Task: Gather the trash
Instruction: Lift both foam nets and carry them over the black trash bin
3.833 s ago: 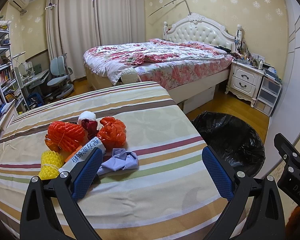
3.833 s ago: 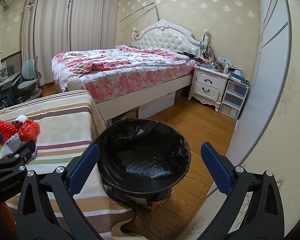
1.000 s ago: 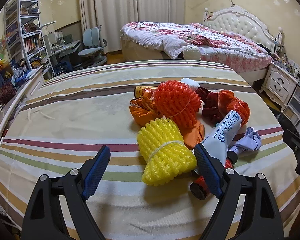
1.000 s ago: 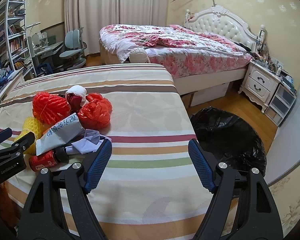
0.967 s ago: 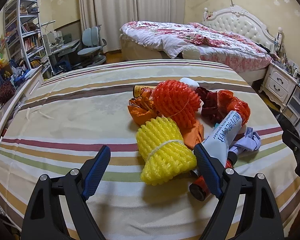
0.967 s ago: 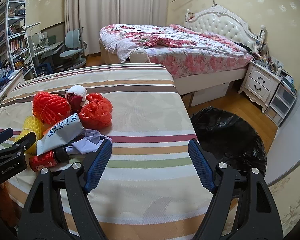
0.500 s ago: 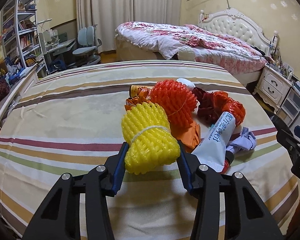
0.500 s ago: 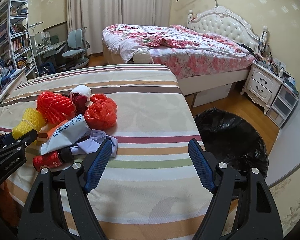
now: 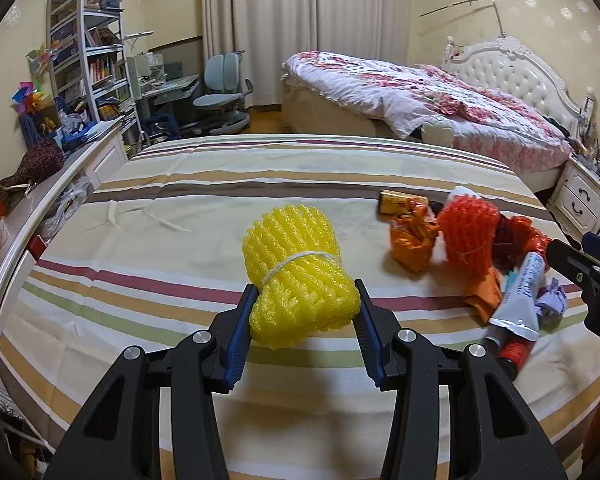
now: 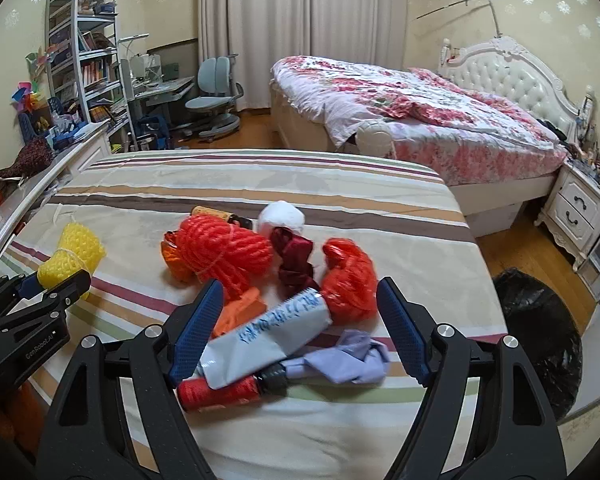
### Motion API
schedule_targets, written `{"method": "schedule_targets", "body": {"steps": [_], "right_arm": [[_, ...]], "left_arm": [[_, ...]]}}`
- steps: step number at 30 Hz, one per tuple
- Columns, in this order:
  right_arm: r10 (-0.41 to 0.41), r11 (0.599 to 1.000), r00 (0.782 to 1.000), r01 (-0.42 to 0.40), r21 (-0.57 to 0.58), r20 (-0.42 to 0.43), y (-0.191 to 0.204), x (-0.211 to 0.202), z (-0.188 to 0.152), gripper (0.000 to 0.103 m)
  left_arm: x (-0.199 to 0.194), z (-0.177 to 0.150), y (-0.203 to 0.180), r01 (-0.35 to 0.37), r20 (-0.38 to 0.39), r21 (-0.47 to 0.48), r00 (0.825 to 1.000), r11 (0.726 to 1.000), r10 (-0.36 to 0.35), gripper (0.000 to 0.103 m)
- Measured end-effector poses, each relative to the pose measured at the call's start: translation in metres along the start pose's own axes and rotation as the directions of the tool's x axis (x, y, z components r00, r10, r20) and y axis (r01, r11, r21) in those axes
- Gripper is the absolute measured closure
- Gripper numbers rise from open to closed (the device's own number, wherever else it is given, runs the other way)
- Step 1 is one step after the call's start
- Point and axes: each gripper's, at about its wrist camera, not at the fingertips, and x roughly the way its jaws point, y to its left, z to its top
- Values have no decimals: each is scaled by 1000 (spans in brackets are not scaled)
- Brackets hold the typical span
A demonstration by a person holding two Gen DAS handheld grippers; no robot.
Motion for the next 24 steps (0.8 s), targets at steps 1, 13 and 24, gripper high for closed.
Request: {"method": "schedule_targets", "body": {"steps": [1,13,24], "right_arm": [[11,1000,1000,-11,-6,-6,6,4,3,26],[22,996,997,-28,-84,-67,52,49,21,34],[39,997,998,-43,-68,-56,50,44,22,54]], "left_arm": [[1,-1,6,-11,0,-6,1000,1000,11,56],[17,0,60,-84,-10,-60,996,995,84,56],[16,1,61,-62,-4,-71,998,996,61,56]]}}
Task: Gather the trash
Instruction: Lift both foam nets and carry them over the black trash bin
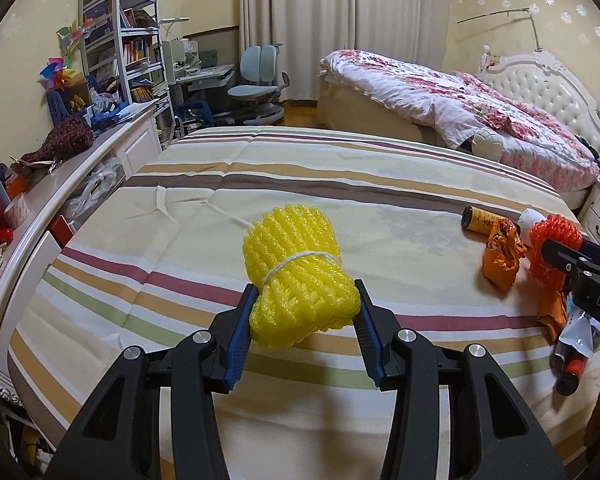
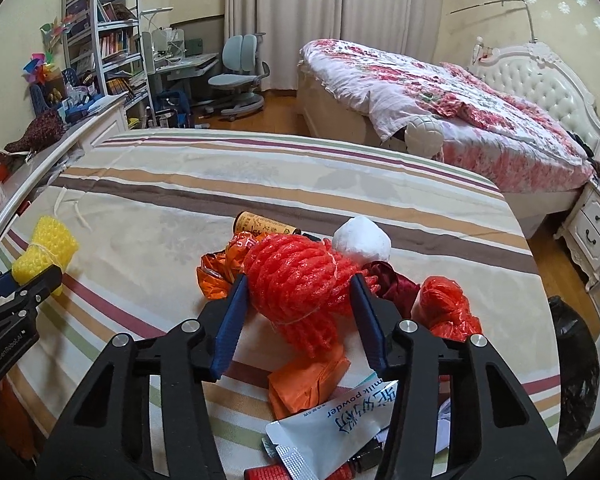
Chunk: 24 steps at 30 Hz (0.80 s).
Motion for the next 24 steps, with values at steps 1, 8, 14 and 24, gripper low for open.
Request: {"method": "schedule_targets", "body": {"steps": [1,8,14,24], "right_arm": [[7,1000,1000,-7,5,11,-1,-4,1,54],[2,1000,996,-5,22,95,-23,-46,2,55],[-71,995,989,61,82,126,-69,-78,-12,55],[-295,937,953,272,221,77,-179,-110,-61,55]], "left_arm": [[-2,0,-2,4,3,1,1000,1000,-4,56],[-21,8,-34,60,46,25,997,998,-62,56],[-38,11,-87,151,71,93,985,984,-157,56],[-61,4,-202,321,68,240,936,916,-345,56]]}}
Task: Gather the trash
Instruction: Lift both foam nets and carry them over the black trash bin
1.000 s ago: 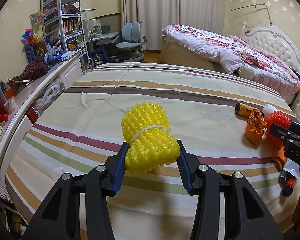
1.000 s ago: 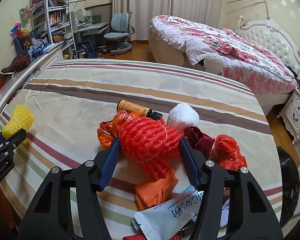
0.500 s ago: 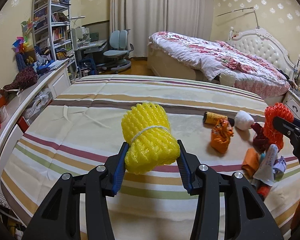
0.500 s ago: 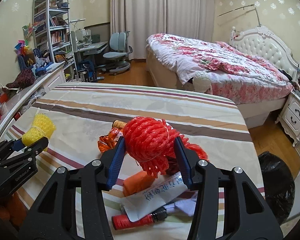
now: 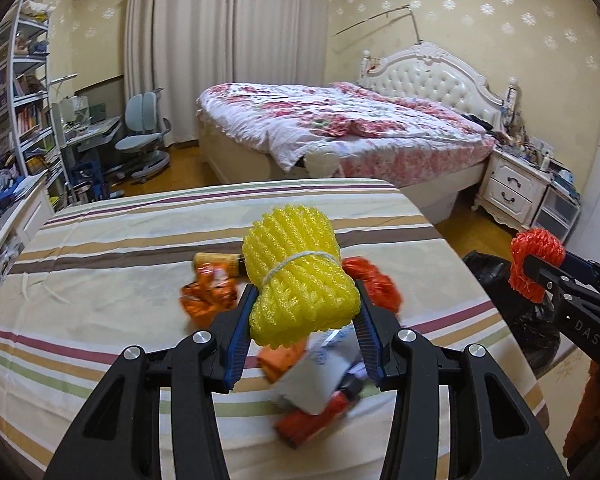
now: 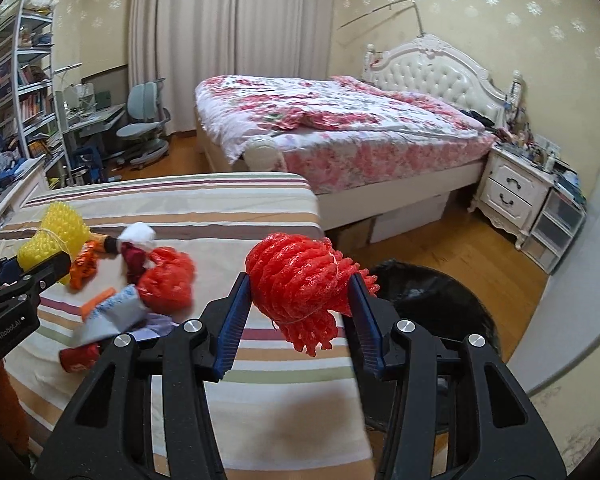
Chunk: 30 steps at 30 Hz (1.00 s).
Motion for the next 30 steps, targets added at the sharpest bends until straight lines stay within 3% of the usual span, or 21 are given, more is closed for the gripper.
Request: {"method": "schedule_targets", "body": {"steps": [5,14,30], "right_arm": [[-89,995,996,90,48,-19,-48,9,-11,55],[-128,982,989,137,133,-70,-110,37,-26,55],[-127,965,985,150,217,-116,-153,71,-33,54]], "left_arm": [[15,3,-54,77,-11,54,997,996,-77,56],[51,7,-125,139,-38,148,990,979,-135,56],[101,3,-189,181,-116,220,981,959,-159,56]]}}
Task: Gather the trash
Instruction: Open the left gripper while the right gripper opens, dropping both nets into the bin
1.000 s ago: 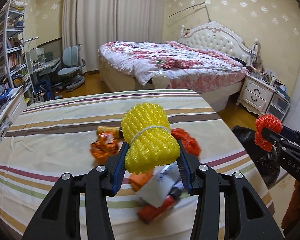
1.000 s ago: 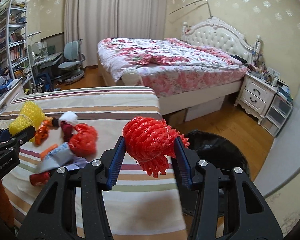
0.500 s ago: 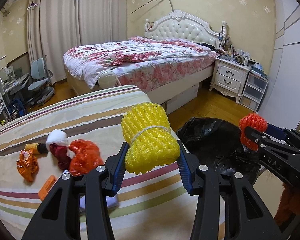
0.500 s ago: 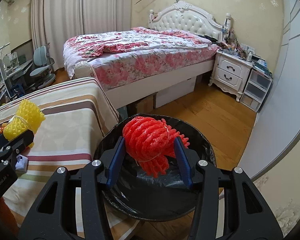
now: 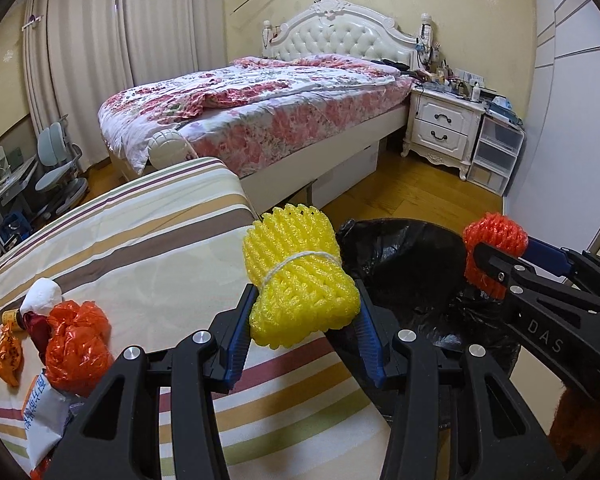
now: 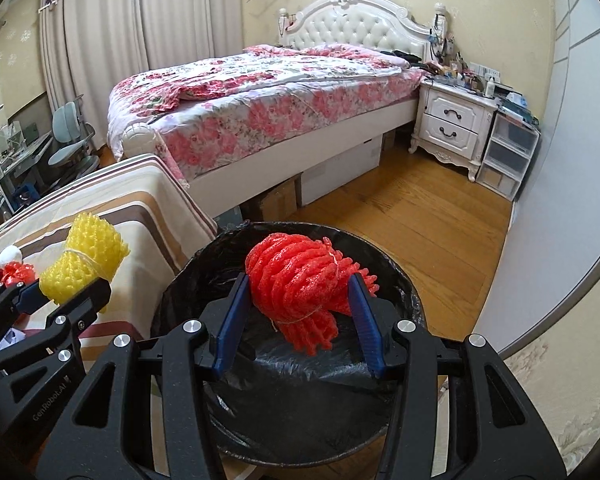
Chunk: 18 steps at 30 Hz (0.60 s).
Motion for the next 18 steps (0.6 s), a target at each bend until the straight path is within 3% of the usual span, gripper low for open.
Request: {"method": "schedule_targets", "body": {"steps": [13,18], "right_arm": [[-6,998,1000,7,56,-25,-11,16,4,50],[-26,997,999,27,67,-24,-15,15,3,44]], "left_arm": [[19,11,-10,11,-31,14,999,1000,-10,53],[16,13,-6,8,-20,-5,1000,1000,-8,35]]}}
